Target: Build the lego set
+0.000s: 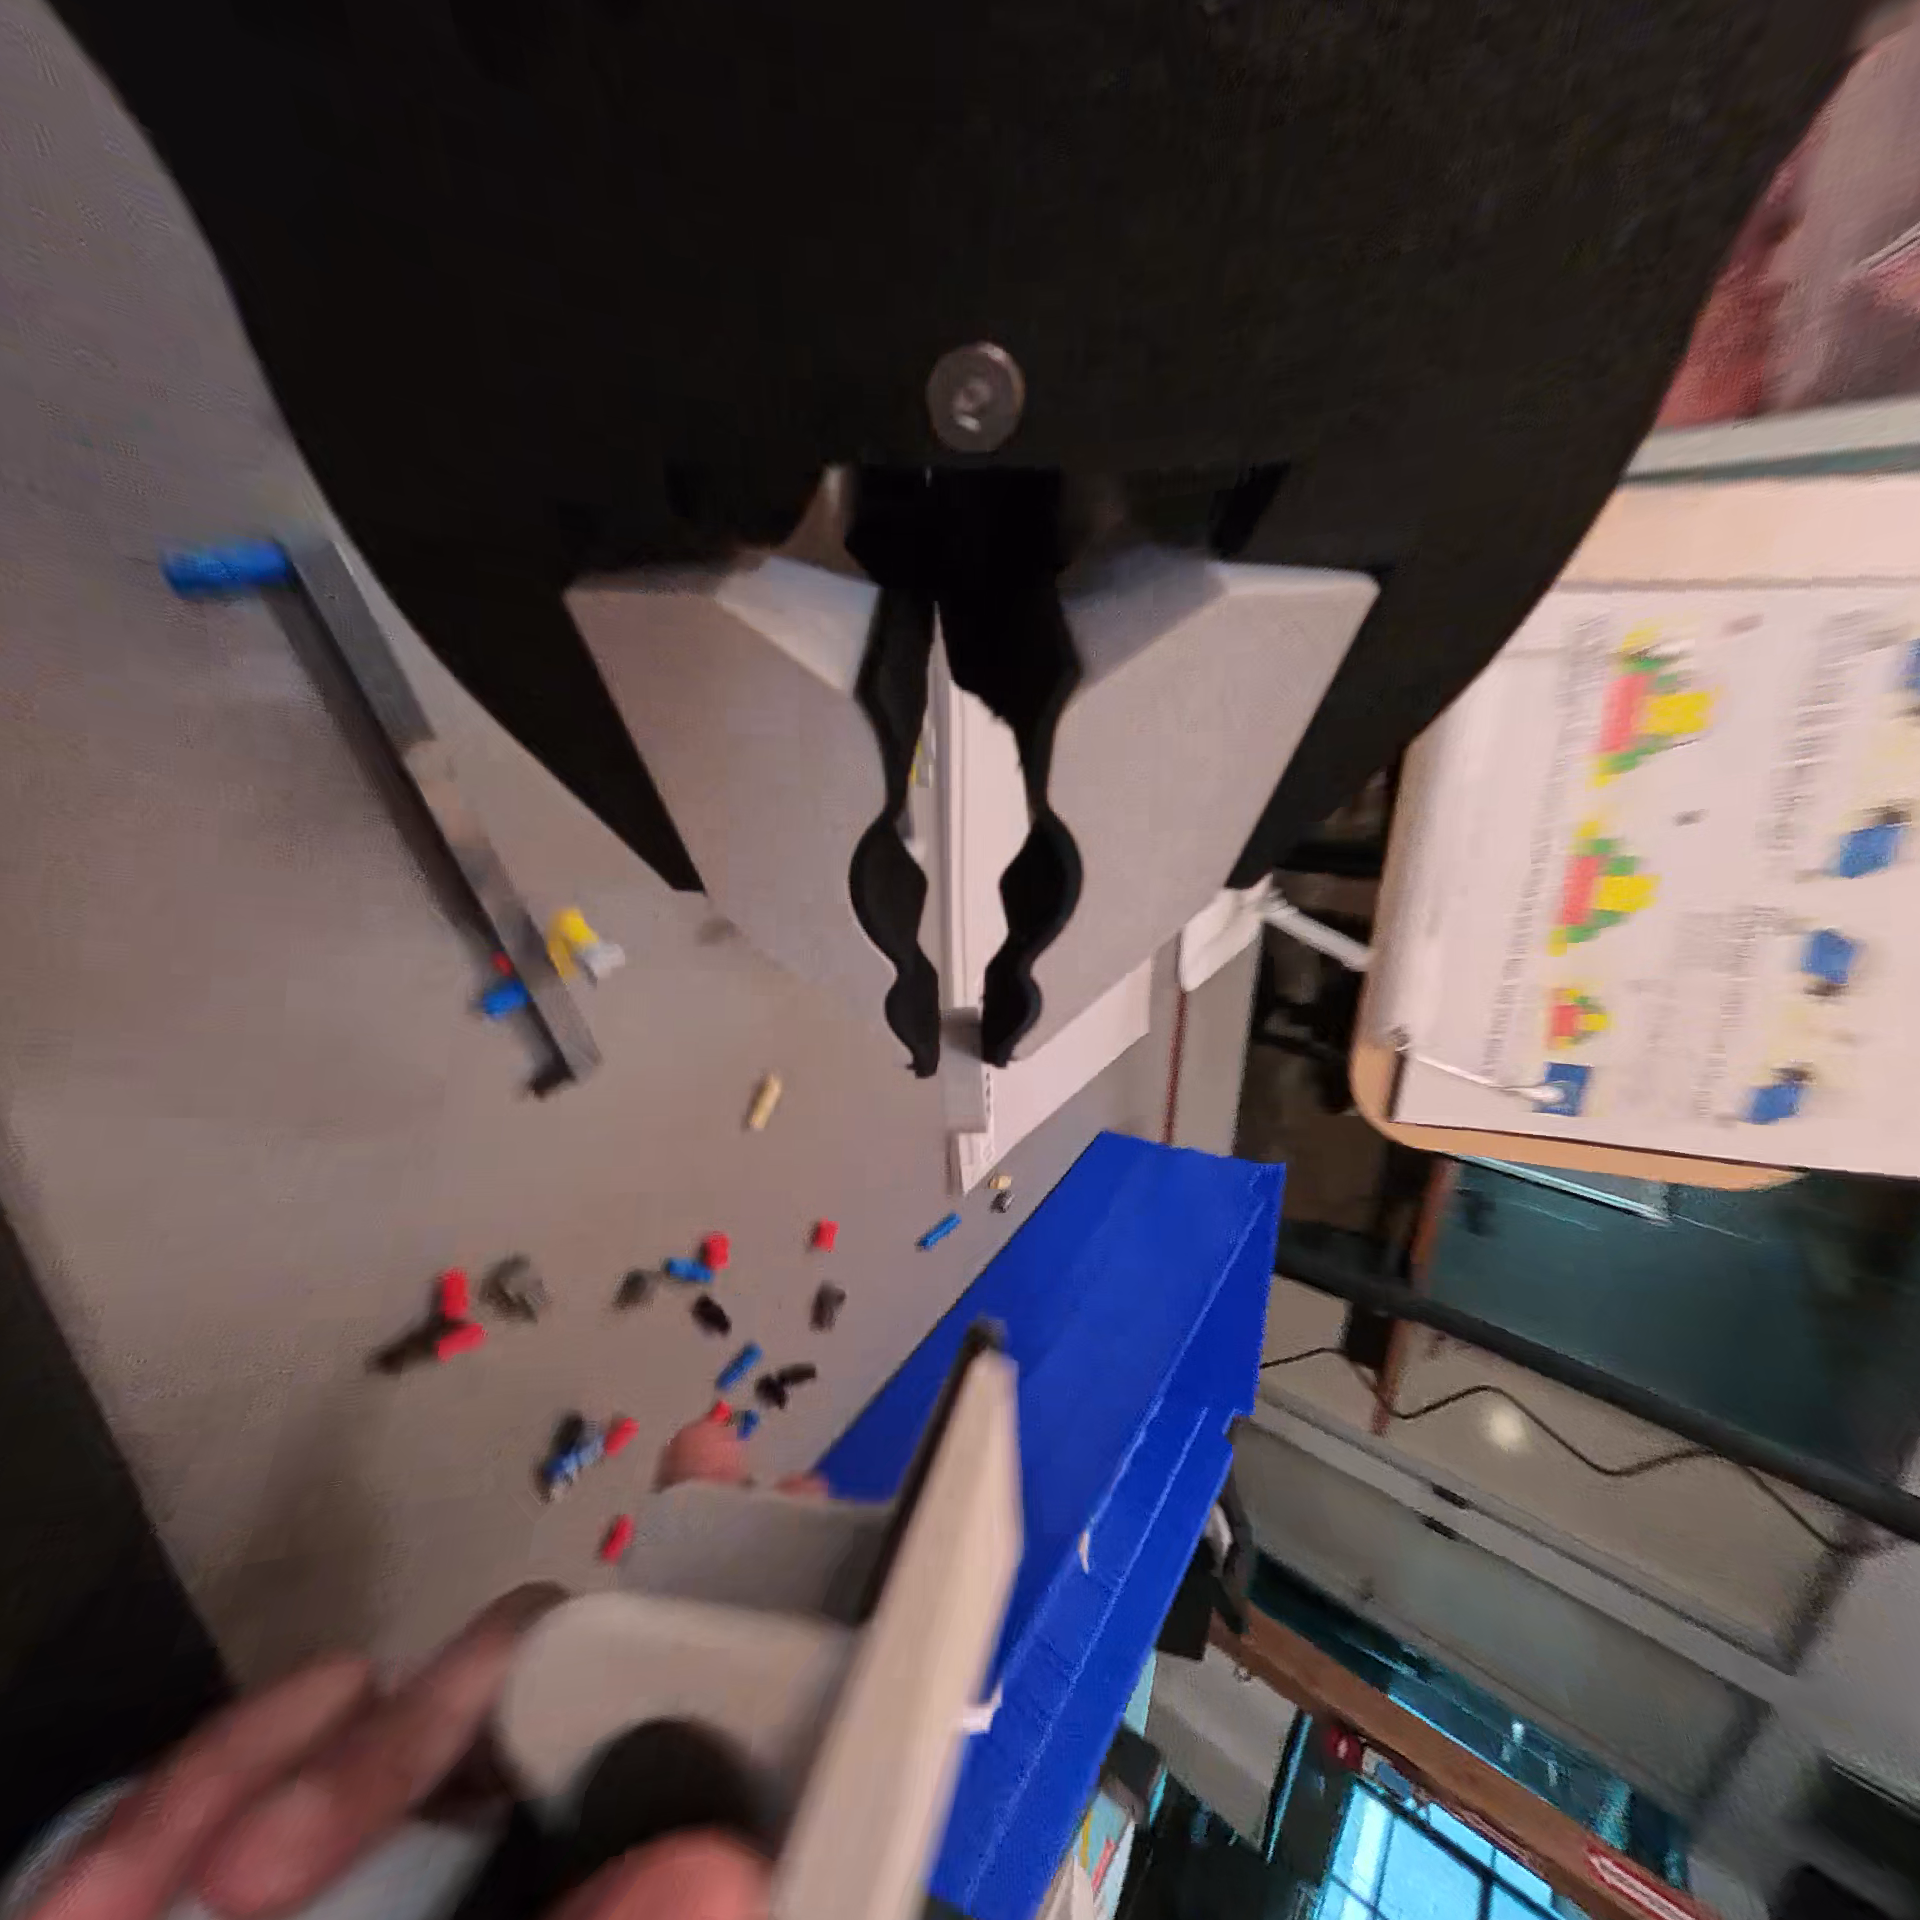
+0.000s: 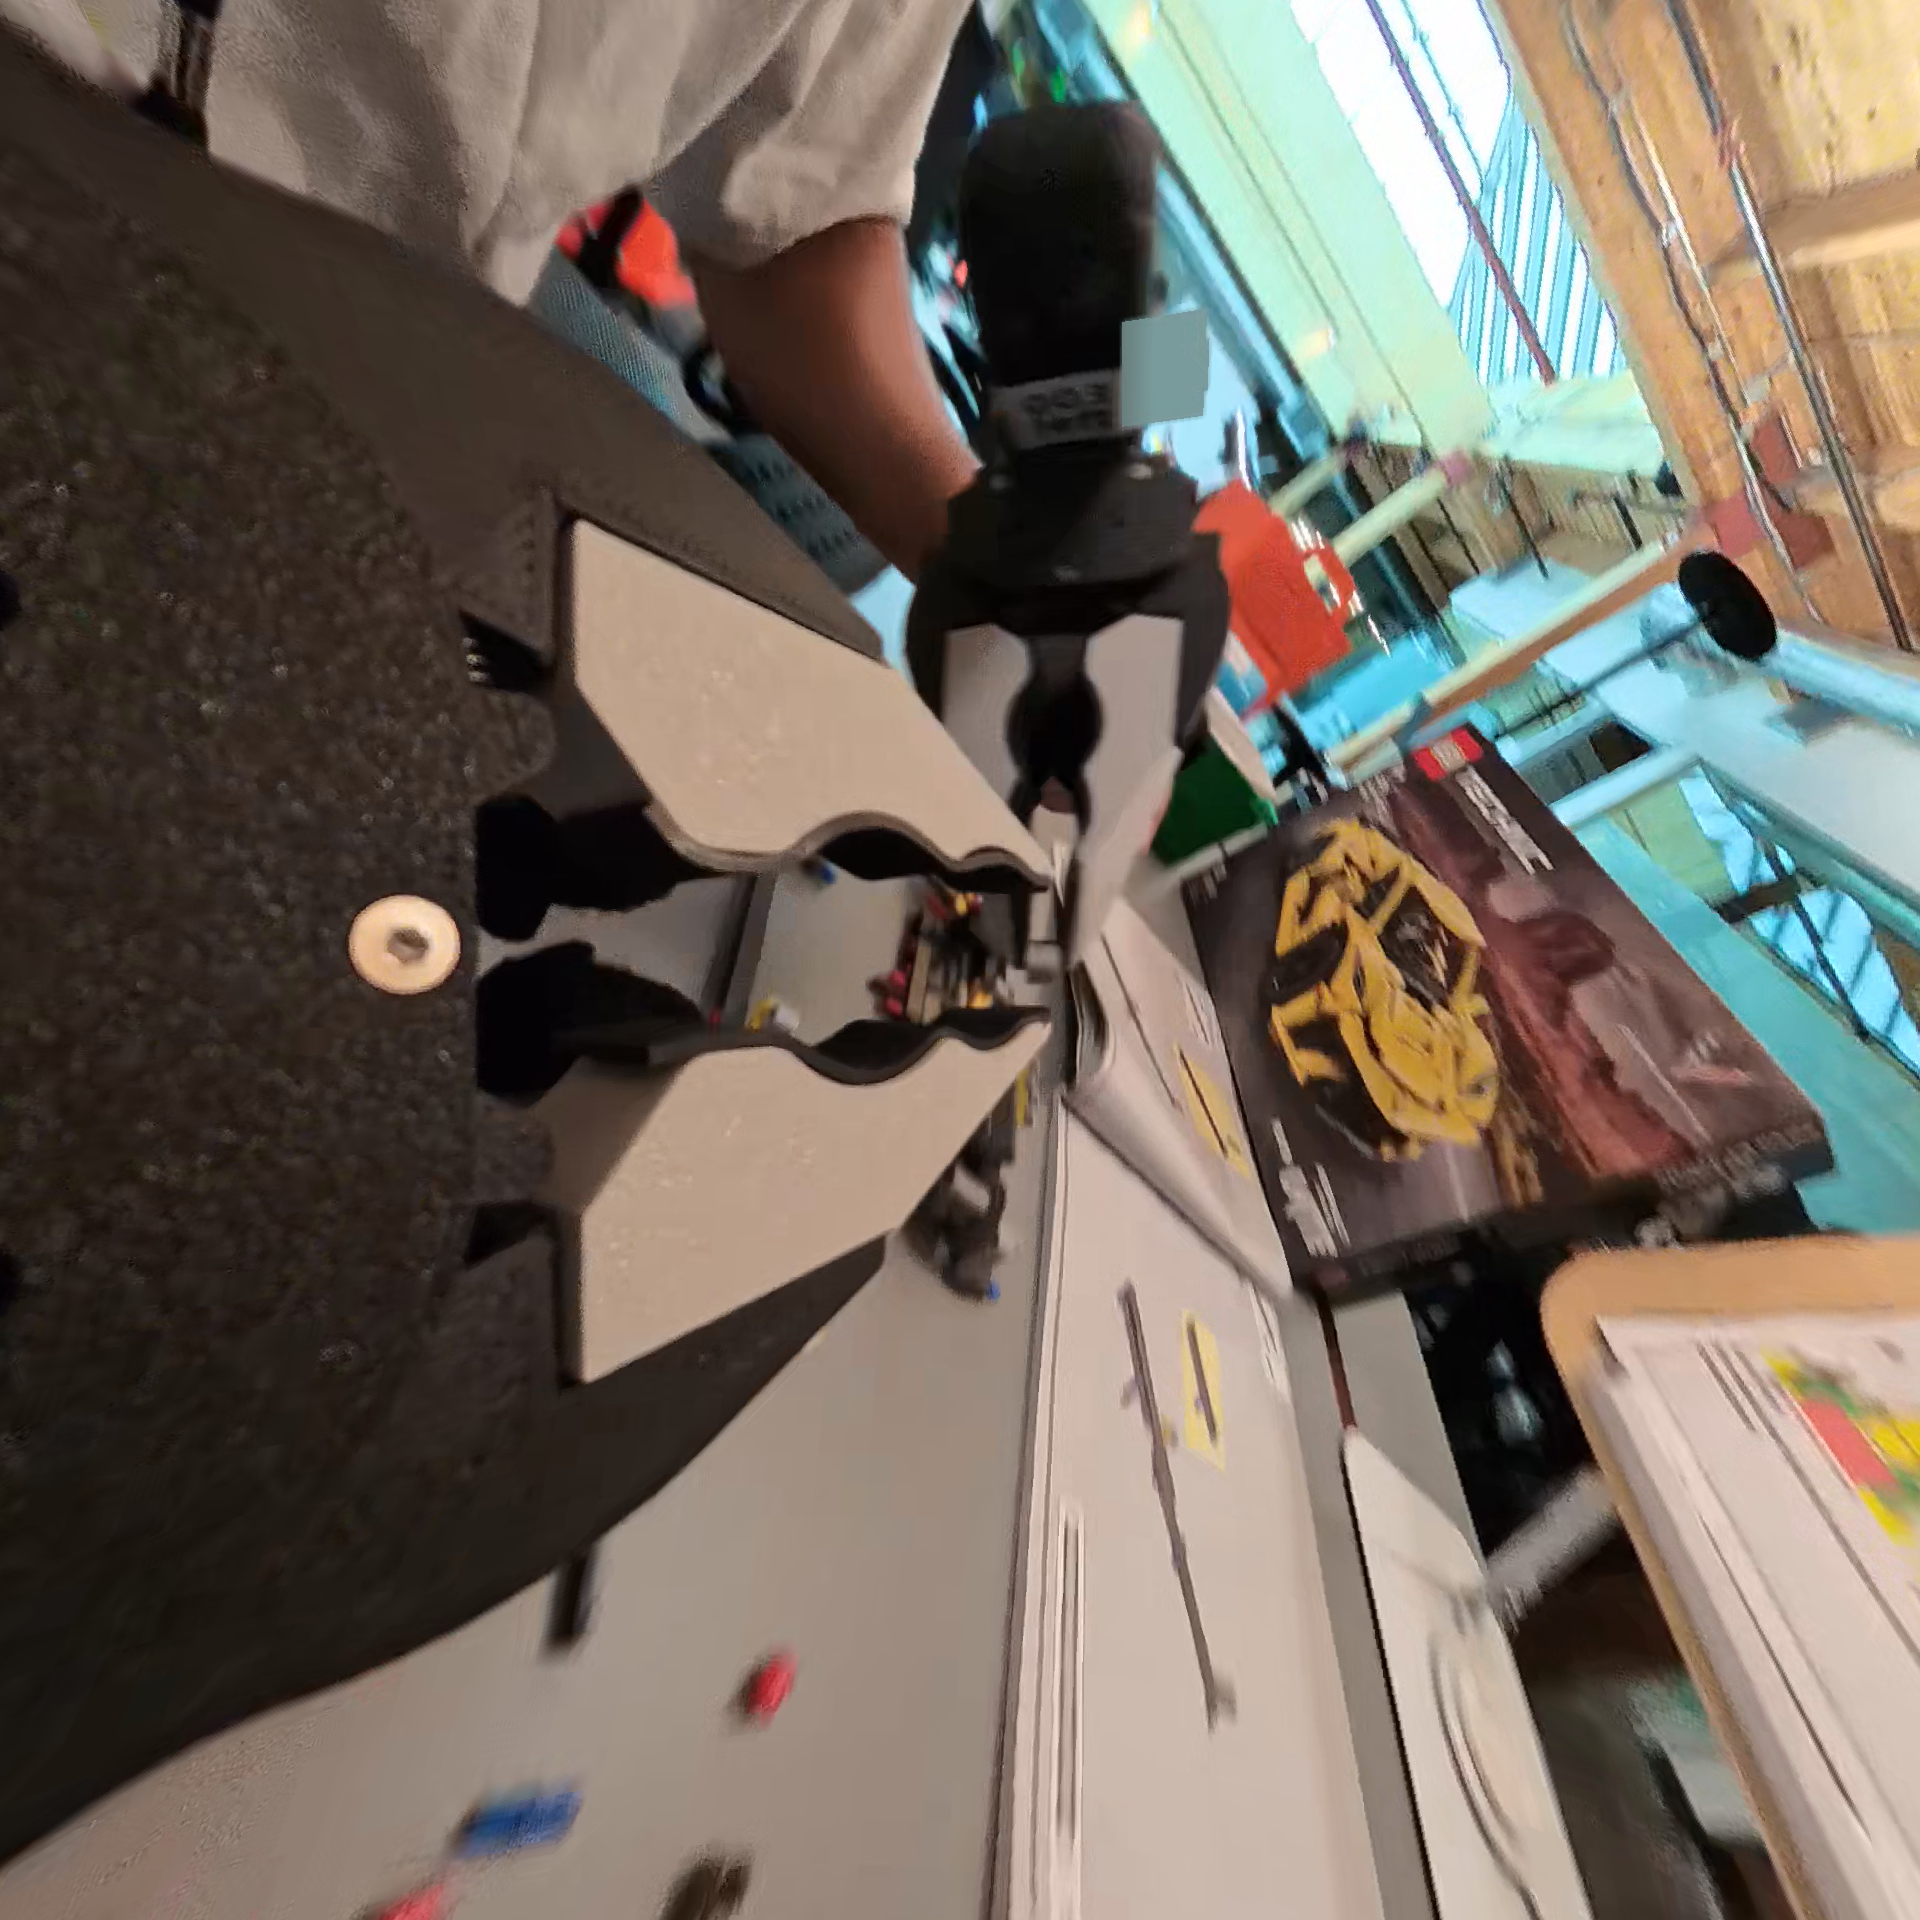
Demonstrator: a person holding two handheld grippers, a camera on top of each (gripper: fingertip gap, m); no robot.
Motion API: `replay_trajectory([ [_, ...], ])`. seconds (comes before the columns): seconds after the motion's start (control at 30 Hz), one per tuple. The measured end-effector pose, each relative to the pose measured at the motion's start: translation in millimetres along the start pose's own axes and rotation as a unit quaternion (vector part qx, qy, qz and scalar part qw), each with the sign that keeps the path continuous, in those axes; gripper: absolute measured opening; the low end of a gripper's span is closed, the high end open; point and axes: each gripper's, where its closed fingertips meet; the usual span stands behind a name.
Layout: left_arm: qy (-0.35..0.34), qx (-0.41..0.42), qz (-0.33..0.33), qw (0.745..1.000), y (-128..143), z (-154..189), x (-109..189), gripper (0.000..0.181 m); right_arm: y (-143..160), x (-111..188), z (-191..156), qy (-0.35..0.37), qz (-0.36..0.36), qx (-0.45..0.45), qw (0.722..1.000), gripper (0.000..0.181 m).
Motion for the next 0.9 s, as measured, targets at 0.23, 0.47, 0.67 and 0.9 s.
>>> replay_trajectory([
  [0.23, -0.049, -0.033, -0.033, 0.998, 12.2, 10.2, 61.8, 0.007, 51.0, -73.7, -51.8, -0.1, -0.153, 0.021, 0.983, 0.008],
  [0.47, 0.027, 0.09, -0.071, 0.993, 55.7, 42.8, 98.1, 0.021, 84.8, -92.3, -59.6, -0.08, -0.224, 0.099, 0.966, 0.005],
  [0.67, 0.189, 0.351, -0.077, 0.914, 92.8, 93.3, 121.2, 0.029, 127.9, -79.5, -23.7, 0.008, -0.342, 0.175, 0.923, 0.006],
  [0.9, 0.213, 0.35, -0.111, 0.905, 99.0, 110.8, 100.9, 0.013, 143.1, -95.7, 1.4, 0.048, -0.387, 0.225, 0.893, 0.006],
])
Point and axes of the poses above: each gripper's, where its closed fingertips meet, x back along the fingers, y out of its underside, z = x × y across the jaws, and after that the axes turned 3 degrees about -x, right-handed
